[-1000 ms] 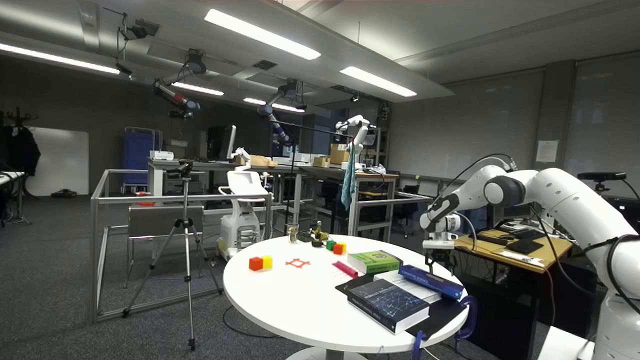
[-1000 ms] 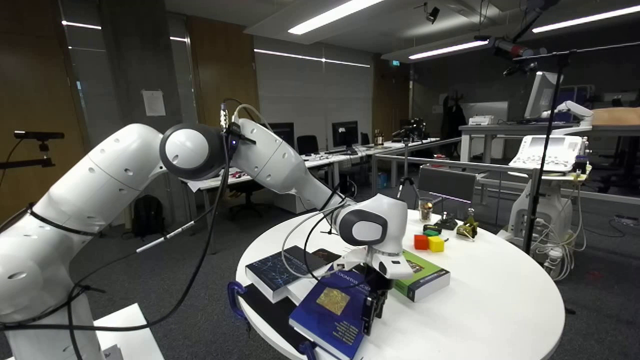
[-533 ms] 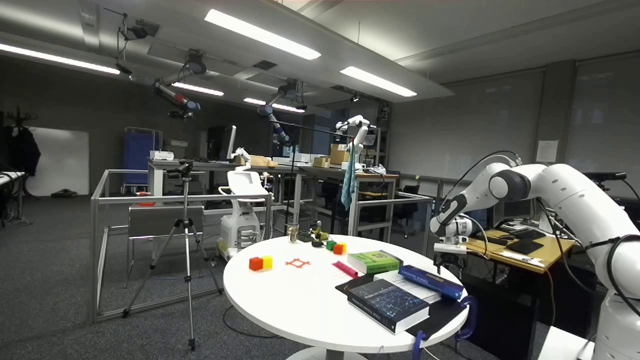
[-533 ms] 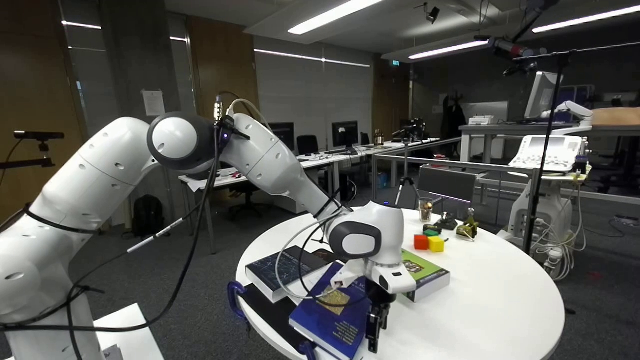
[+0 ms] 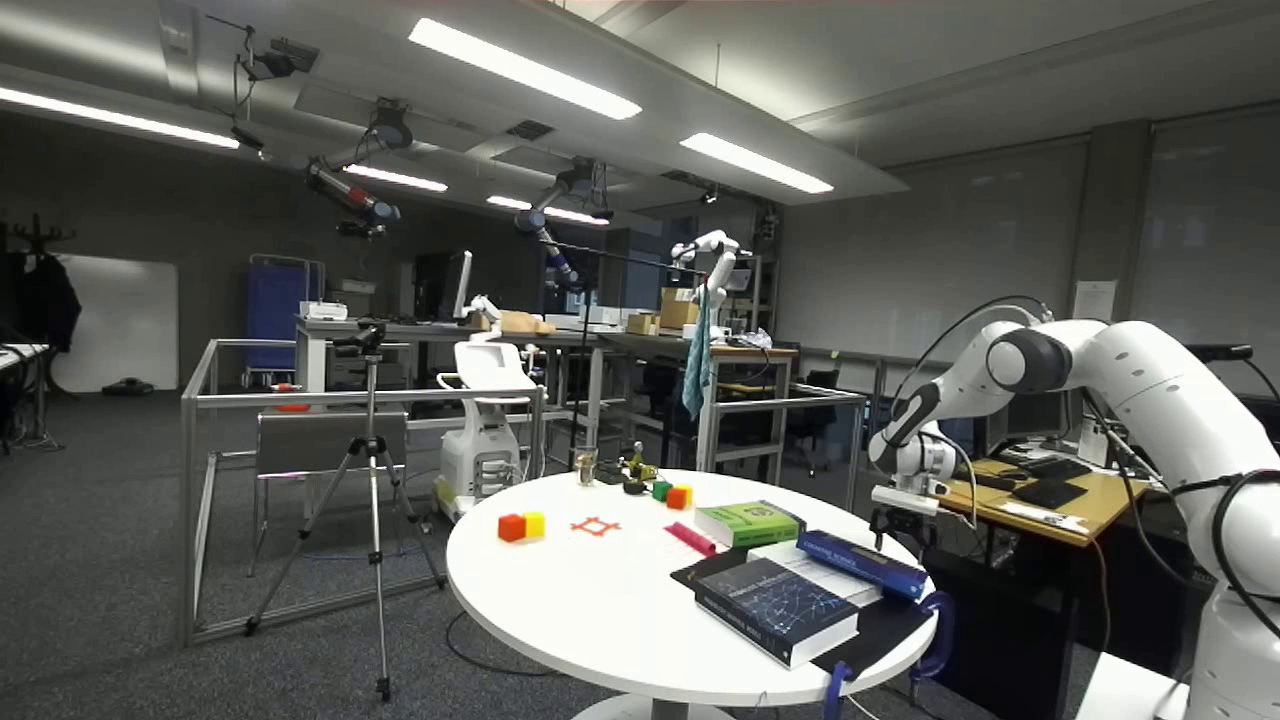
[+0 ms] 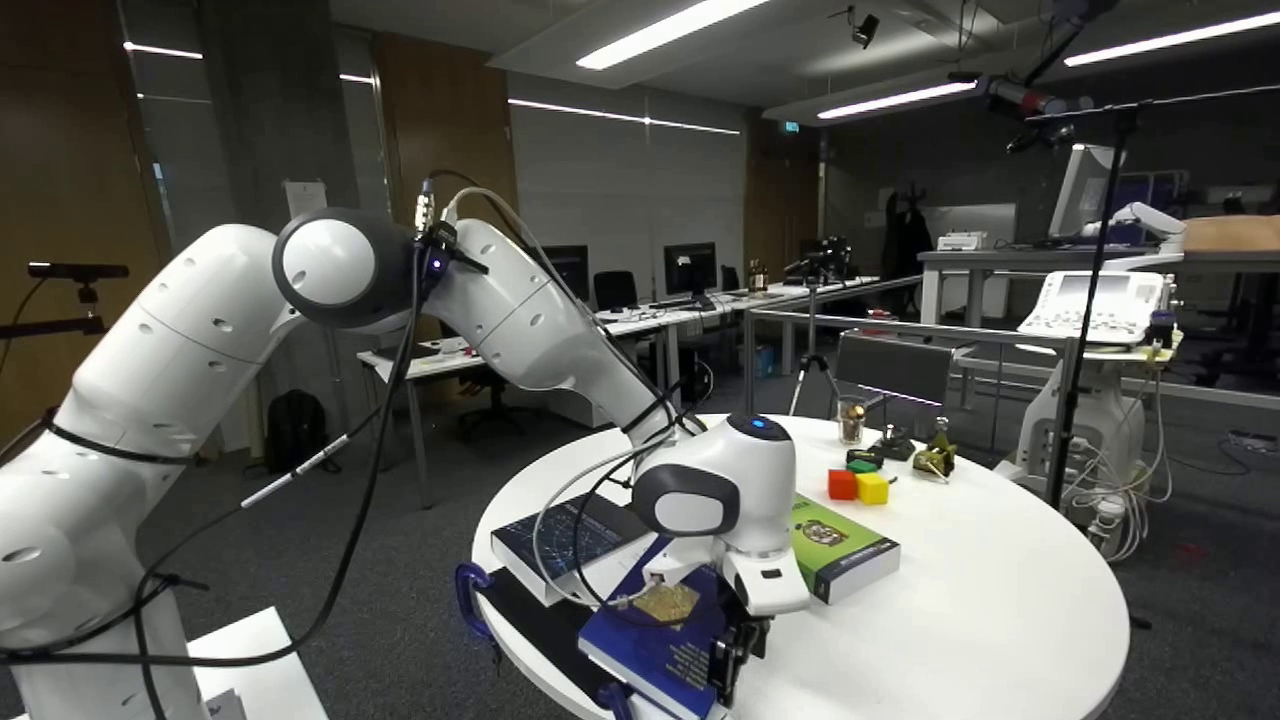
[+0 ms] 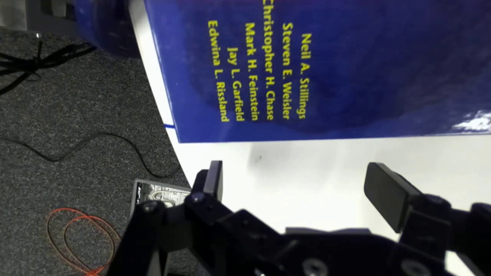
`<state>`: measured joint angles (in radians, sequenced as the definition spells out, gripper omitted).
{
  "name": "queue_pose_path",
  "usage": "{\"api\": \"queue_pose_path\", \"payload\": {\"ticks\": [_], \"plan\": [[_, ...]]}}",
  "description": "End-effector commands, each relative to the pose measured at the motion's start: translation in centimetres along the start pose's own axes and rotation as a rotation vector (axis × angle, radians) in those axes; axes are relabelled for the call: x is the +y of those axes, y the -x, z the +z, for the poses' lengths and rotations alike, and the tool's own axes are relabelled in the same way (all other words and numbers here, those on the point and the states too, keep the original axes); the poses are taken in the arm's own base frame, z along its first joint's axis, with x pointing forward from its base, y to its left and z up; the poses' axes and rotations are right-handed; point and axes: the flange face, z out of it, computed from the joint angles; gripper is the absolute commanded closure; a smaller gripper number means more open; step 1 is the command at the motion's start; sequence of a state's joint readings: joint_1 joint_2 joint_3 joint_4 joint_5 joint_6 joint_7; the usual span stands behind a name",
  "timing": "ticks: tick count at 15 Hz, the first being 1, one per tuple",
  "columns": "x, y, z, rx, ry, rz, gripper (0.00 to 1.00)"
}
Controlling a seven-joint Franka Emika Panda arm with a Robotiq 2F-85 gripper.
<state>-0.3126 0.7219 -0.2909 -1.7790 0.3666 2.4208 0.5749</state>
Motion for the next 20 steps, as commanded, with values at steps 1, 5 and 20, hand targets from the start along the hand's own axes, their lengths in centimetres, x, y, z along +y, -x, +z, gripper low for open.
{"api": "queue_pose_path", "payload": {"ticks": [1, 5, 20], "plan": [[0.9, 1.9, -1.3, -0.032, -0.056, 0.032, 0.00], [1.1, 2.0, -1.1, -0.026, -0.065, 0.033, 0.00], [4.0, 1.1, 0.3, 0.003, -0.019, -0.120, 0.00]]}}
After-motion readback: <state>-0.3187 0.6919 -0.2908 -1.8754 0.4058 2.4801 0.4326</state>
